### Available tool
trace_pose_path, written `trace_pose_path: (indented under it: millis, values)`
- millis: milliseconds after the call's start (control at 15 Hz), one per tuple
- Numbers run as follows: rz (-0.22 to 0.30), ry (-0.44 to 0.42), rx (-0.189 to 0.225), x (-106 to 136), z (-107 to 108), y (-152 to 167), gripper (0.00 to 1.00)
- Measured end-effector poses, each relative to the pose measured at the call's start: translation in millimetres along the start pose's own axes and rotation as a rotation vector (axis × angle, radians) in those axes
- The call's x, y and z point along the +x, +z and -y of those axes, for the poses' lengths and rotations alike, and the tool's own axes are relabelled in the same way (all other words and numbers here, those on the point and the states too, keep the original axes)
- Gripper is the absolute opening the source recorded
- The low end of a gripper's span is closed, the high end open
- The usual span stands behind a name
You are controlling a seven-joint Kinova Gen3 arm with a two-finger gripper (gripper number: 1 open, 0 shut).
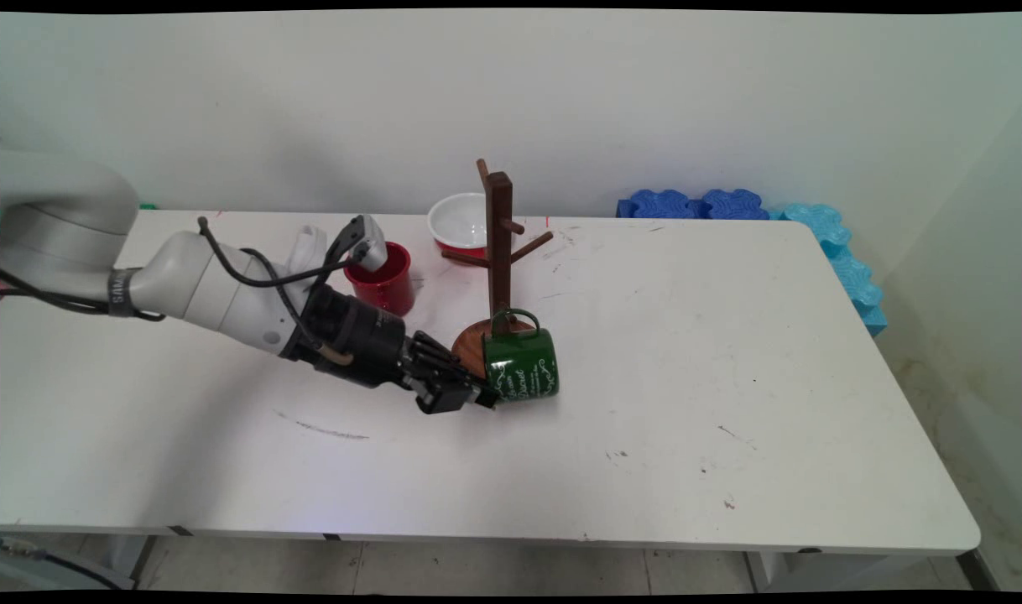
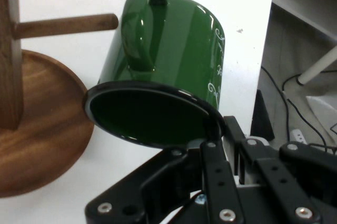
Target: Place the picked object on the table
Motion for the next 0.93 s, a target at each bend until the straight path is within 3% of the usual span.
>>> trace_pose_path:
  millis: [533,933]
  values:
    - [0.031,0.049,-0.008,-7.5,-1.5,-21.7,0.00]
    - [0.060,0.116,0.015,-10.5,4.5,-48.0,0.00]
